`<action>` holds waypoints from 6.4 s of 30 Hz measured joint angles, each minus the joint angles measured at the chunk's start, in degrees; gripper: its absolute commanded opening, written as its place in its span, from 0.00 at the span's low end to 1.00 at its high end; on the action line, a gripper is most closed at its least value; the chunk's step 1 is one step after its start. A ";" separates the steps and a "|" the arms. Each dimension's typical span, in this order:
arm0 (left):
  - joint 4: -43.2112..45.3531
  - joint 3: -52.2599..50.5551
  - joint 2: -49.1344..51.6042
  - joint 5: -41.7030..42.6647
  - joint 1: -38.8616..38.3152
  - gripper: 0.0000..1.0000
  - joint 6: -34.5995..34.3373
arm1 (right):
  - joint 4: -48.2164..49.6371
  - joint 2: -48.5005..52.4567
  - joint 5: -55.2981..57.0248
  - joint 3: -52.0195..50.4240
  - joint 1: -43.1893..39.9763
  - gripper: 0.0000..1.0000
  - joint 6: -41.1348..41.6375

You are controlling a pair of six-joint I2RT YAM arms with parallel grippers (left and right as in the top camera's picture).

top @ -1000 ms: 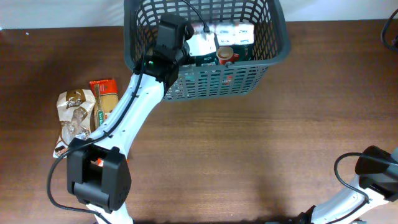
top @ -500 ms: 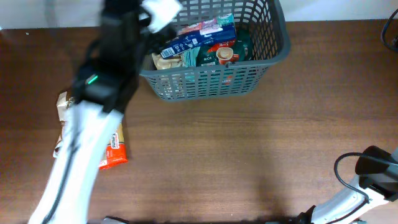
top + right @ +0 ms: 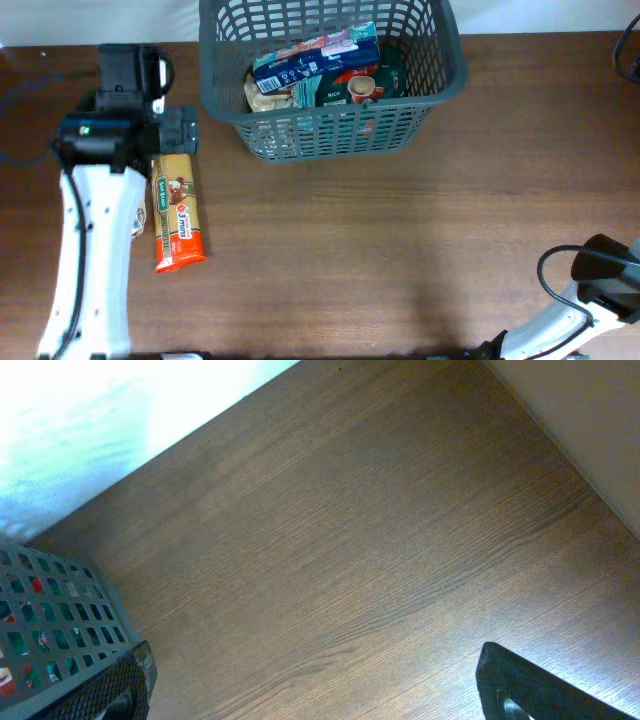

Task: Pack container
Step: 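Lower the left gripper onto the spaghetti pack and grasp it, then carry the spaghetti pack with the left gripper and release it into the basket, then move the left gripper to the Pantree snack bag and grasp it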

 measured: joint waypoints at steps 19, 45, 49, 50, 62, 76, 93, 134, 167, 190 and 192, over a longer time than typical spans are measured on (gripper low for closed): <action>3.15 -14.23 17.59 3.96 7.15 0.99 -13.66 | 0.00 0.00 0.00 0.00 0.00 0.99 0.00; 10.25 -12.85 28.94 7.50 9.62 0.02 -9.66 | 0.00 0.00 0.00 0.00 0.00 0.99 0.00; 6.73 -10.36 29.90 8.11 9.73 0.01 -9.27 | 0.02 0.00 0.00 0.00 0.00 0.99 -0.04; 5.22 -9.40 30.18 8.55 9.77 0.01 -9.01 | -0.02 0.00 0.00 0.02 0.00 0.99 -0.02; -3.93 13.79 23.98 11.43 9.81 0.02 -5.38 | 0.00 0.00 0.00 0.00 0.00 0.99 0.00; 9.05 33.16 1.46 19.30 -1.73 0.02 32.54 | 0.00 0.00 0.00 0.00 0.00 0.99 -0.04; 25.53 32.83 34.51 27.12 -14.25 0.02 54.64 | 0.00 0.00 0.00 0.00 0.00 0.99 0.00; -16.85 31.41 16.68 -3.41 10.60 0.99 1.51 | 0.00 0.00 0.00 0.00 0.00 0.99 -0.02; -2.05 11.47 44.76 4.20 21.55 0.05 5.60 | 0.00 0.00 0.00 0.02 0.00 0.99 -0.04; -4.15 19.21 35.30 8.35 21.29 0.02 5.81 | 0.00 0.00 -0.02 0.00 0.00 0.99 -0.02; -3.19 22.29 30.38 8.44 20.92 0.02 6.03 | 0.00 0.00 0.00 0.00 0.00 0.99 -0.04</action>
